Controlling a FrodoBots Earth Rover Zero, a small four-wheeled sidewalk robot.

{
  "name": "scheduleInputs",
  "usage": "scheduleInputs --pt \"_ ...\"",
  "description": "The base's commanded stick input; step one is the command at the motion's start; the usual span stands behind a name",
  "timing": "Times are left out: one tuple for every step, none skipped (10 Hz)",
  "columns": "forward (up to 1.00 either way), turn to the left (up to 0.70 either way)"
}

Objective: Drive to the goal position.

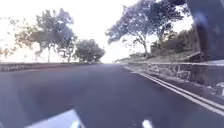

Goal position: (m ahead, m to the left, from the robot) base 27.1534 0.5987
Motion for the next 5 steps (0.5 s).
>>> scheduleInputs --pt "0.7 0.0" --pt "0.7 0.0" --pt "0.7 0.0" --pt "0.7 0.0" --pt "0.7 0.0"
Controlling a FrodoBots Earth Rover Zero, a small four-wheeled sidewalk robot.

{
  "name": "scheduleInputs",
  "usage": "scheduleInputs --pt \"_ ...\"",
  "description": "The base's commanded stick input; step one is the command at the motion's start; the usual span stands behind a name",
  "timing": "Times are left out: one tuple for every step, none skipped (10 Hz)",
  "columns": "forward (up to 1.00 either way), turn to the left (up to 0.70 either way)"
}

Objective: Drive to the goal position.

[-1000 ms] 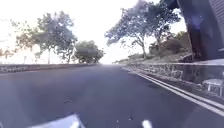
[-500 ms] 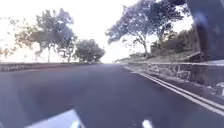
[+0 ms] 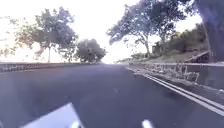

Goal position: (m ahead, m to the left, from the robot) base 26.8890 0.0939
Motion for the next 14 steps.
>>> scheduleInputs --pt "0.7 0.0" --pt "0.7 0.0" --pt "0.7 0.0" --pt "0.7 0.0" --pt "0.7 0.0" --pt "0.7 0.0" --pt "0.7 0.0" --pt "0.7 0.0" --pt "0.7 0.0" --pt "0.7 0.0" --pt "0.7 0.0" --pt "0.7 0.0" --pt "0.7 0.0" --pt "0.7 0.0"
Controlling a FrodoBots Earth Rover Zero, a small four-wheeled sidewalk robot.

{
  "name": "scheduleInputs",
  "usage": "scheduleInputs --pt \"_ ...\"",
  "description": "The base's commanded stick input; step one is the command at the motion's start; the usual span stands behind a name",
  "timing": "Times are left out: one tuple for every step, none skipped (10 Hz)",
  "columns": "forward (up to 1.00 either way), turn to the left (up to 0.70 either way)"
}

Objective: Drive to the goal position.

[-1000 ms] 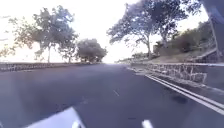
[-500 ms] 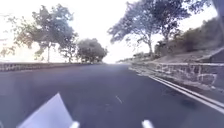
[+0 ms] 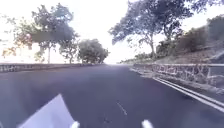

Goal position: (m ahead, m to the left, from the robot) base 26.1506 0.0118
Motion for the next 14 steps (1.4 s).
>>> scheduleInputs --pt "0.7 -0.04" --pt "0.7 -0.12" --pt "0.7 -0.21" --pt "0.7 -0.35" --pt "0.7 -0.35" --pt "0.7 -0.35" --pt "0.7 -0.35" --pt "0.7 -0.35" --pt "0.7 -0.35" --pt "0.7 -0.35" --pt "0.7 -0.35" --pt "0.7 -0.35" --pt "0.7 -0.35" --pt "0.7 -0.35"
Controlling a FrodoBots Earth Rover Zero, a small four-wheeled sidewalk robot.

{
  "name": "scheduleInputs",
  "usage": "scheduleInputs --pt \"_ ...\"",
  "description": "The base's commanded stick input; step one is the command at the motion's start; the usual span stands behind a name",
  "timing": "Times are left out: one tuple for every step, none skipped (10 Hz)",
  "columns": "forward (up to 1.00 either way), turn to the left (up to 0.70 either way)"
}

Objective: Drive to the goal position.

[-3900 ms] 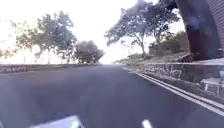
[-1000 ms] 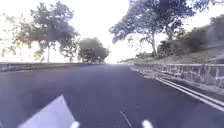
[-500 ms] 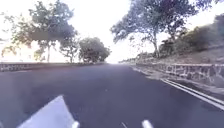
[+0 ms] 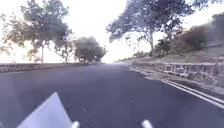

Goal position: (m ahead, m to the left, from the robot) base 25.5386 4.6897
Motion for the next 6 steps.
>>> scheduleInputs --pt "0.7 -0.35" --pt "0.7 -0.35" --pt "0.7 -0.35" --pt "0.7 -0.35" --pt "0.7 -0.35" --pt "0.7 -0.35"
